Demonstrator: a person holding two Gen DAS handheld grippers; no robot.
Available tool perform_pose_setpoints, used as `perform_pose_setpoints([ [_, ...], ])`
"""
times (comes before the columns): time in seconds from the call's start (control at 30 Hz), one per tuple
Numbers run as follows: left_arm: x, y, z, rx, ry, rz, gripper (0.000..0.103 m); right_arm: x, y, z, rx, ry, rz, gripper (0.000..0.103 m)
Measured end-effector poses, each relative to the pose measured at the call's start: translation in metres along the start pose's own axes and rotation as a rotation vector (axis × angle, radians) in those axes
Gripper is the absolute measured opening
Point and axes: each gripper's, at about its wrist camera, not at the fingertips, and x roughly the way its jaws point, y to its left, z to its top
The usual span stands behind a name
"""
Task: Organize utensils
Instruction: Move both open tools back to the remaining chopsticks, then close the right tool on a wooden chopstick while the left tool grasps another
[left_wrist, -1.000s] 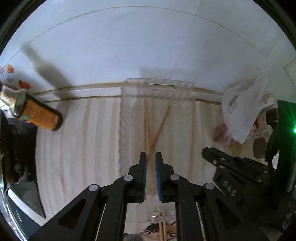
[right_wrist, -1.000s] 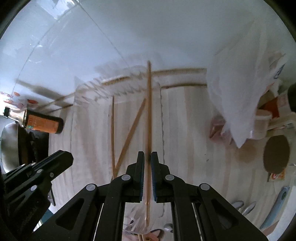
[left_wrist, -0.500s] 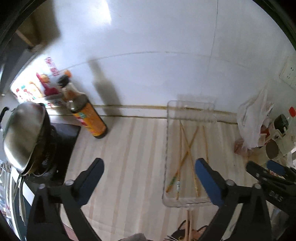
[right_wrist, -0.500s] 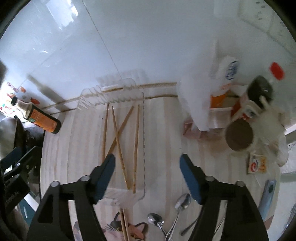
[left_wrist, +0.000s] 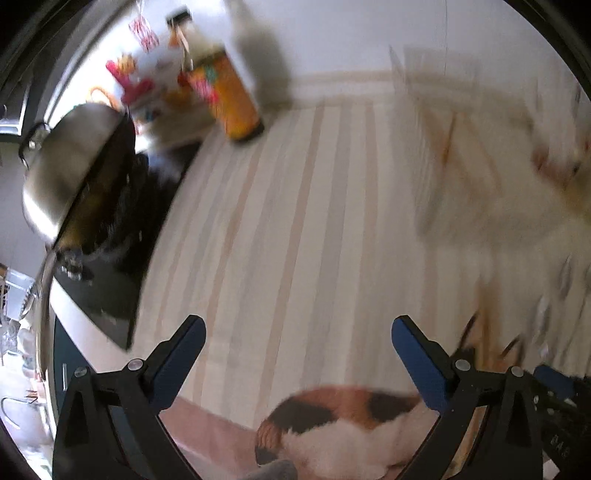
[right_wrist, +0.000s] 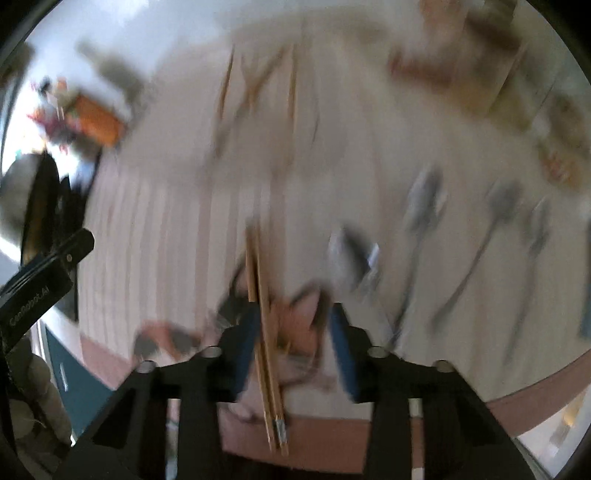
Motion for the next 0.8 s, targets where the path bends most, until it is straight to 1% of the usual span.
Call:
perform_pose_setpoints([
  [0.13,0.019,-0.003,-0.024,0.026,0.052,0.019,0.103,0.035,0.011,-0.013,-0.035,0.065,0.01,0.033],
  [0.17,0.021,-0.004,-0.026,0.028,0.06,0.015,0.103,0.04,0.014,-0.015,-0.047,0.074,0.007,0.031],
  [0.23,0.025,-0.008,-0.032,0.038,0.069,0.006,0.103,0.052,0.019,-0.017,-0.072,0.098,-0.024,0.022],
  [0.27,0.024,-0.01,-0.033,0.042,0.07,0.003,0.103,0.051,0.021,-0.019,-0.077,0.079,-0.03,0.007],
  [0.3,0.023,-0.014,-0.035,0.05,0.072,-0.003,0.103,0.05,0.022,-0.018,-0.081,0.074,-0.045,0.005],
  [0.4,0.022,-0.027,-0.039,0.078,0.075,-0.022,0.103,0.05,0.014,-0.019,-0.058,0.077,-0.054,0.005],
  [0.47,0.02,-0.039,-0.041,0.097,0.081,-0.051,0.103,0.046,0.006,-0.022,-0.046,0.076,-0.092,0.005],
  [0.5,0.018,-0.047,-0.043,0.104,0.089,-0.07,0.103,0.045,-0.001,-0.024,-0.036,0.078,-0.102,0.005],
  [0.6,0.014,-0.072,-0.044,0.118,0.128,-0.164,0.102,0.037,-0.025,-0.033,0.002,0.083,-0.129,0.005],
  [0.63,0.014,-0.079,-0.044,0.121,0.145,-0.198,0.099,0.035,-0.033,-0.036,0.016,0.087,-0.132,0.005],
  [0.7,0.018,-0.093,-0.045,0.124,0.194,-0.276,0.088,0.031,-0.05,-0.042,0.046,0.09,-0.133,0.005],
  [0.73,0.021,-0.101,-0.045,0.128,0.222,-0.31,0.077,0.029,-0.059,-0.046,0.063,0.095,-0.127,0.005],
  [0.77,0.023,-0.108,-0.046,0.139,0.231,-0.347,0.067,0.027,-0.065,-0.049,0.078,0.096,-0.124,0.005],
  [0.8,0.024,-0.115,-0.047,0.152,0.241,-0.36,0.062,0.026,-0.071,-0.05,0.092,0.099,-0.123,0.005],
])
